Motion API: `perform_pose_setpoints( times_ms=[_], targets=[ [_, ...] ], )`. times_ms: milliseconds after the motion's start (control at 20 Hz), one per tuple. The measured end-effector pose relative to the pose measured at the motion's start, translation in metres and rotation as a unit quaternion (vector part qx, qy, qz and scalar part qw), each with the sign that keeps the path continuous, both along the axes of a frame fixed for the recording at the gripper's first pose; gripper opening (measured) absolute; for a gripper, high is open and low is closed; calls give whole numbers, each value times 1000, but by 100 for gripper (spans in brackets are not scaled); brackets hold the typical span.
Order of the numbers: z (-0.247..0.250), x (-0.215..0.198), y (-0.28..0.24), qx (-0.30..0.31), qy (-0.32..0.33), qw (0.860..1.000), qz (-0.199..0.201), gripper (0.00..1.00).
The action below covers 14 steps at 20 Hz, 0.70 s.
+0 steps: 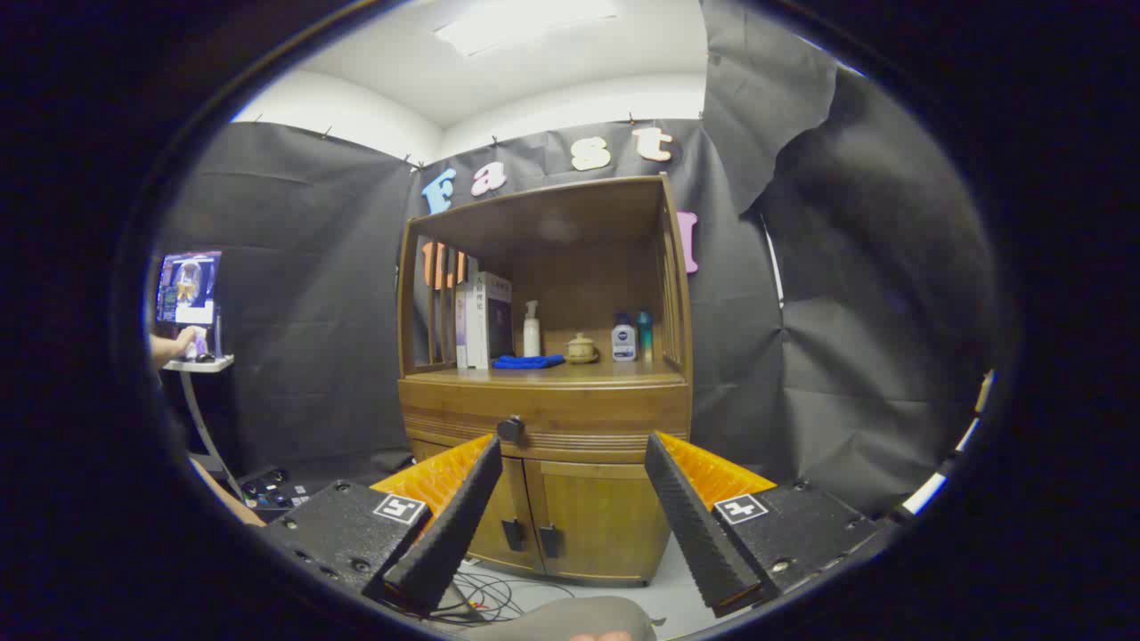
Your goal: Pull open the drawer, take out the items inside it, and place them on the countertop above the cabinet.
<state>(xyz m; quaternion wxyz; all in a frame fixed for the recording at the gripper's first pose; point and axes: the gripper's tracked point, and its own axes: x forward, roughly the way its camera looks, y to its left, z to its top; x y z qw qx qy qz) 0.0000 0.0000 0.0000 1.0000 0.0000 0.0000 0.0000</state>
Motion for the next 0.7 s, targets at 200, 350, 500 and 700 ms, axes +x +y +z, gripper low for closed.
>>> perform_pose_setpoints(
  times_ms=[200, 350, 500, 700],
  targets=[
    [-5, 3, 3, -10, 3, 1000, 4, 100],
    [-7, 3, 5, -15, 6, 1000, 11, 100],
    [-8, 5, 6, -20, 7, 1000, 17, 100],
    [-12, 5, 6, -17, 16, 1000, 21, 100]
  ],
)
